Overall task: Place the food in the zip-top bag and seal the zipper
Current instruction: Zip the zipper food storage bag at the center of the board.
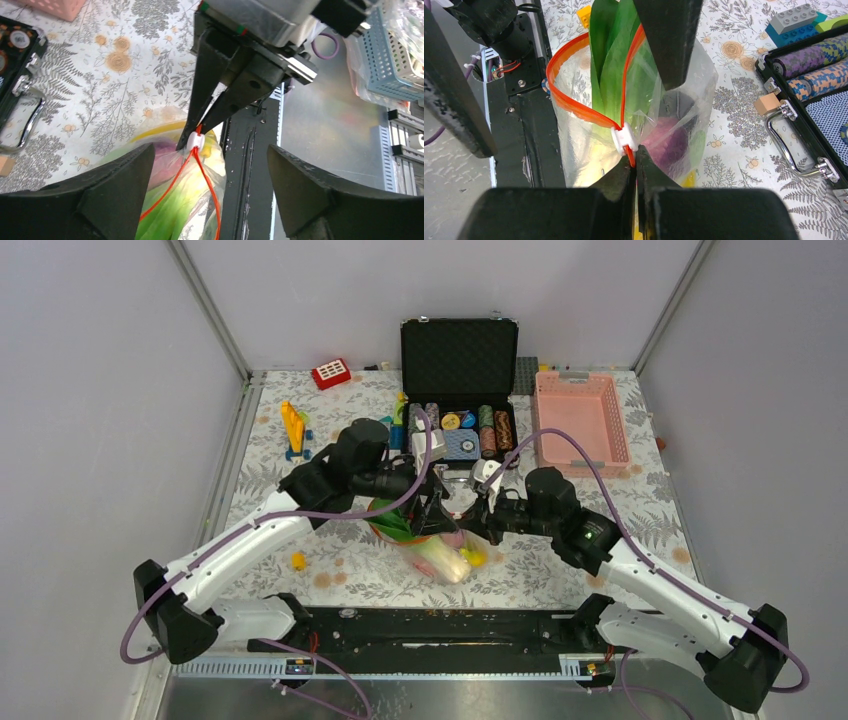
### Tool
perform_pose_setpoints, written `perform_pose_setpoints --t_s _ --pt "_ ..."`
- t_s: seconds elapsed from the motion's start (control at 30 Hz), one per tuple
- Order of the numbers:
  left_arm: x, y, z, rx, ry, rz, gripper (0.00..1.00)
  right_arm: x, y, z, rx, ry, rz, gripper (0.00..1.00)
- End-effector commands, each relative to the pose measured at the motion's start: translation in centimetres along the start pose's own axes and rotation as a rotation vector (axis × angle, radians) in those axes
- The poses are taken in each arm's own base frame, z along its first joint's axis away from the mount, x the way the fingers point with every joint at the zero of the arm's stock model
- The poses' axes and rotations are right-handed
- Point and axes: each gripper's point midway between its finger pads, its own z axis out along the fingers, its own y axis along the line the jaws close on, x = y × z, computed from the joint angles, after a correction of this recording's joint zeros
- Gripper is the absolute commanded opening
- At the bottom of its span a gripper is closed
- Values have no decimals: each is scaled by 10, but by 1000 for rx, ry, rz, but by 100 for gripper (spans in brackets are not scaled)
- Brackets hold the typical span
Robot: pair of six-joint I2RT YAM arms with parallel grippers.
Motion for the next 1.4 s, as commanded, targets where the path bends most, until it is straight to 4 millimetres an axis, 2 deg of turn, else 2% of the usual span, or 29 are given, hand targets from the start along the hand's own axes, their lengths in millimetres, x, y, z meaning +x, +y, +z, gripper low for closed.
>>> perform_pose_setpoints --t_s 0.0,0.13,0.33,0.57,0.7,1.0,1.07,1.37 --pt "-26 -19 -1 100 -75 114 79 -34 0 -5 3 -83 -4 0" --pt "-22 -15 8 113 -46 92 62 -36 0 -4 -5 -88 -1 0" --pt "-16 -5 18 89 -13 70 49 -39 4 -5 -24 -95 -3 0" --pt "-11 -2 23 76 4 60 26 -40 3 -6 -18 -99 4 0" --pt "-11 2 24 50 6 45 0 -39 3 -6 -12 -99 5 0" --pt "7 20 16 -82 44 6 0 -42 -13 -13 96 -118 87 0" --pt "6 28 10 -151 35 6 0 -40 -18 -16 125 -124 118 0" --pt "36 50 -4 -313 66 -55 0 -23 -37 -29 217 -111 167 0"
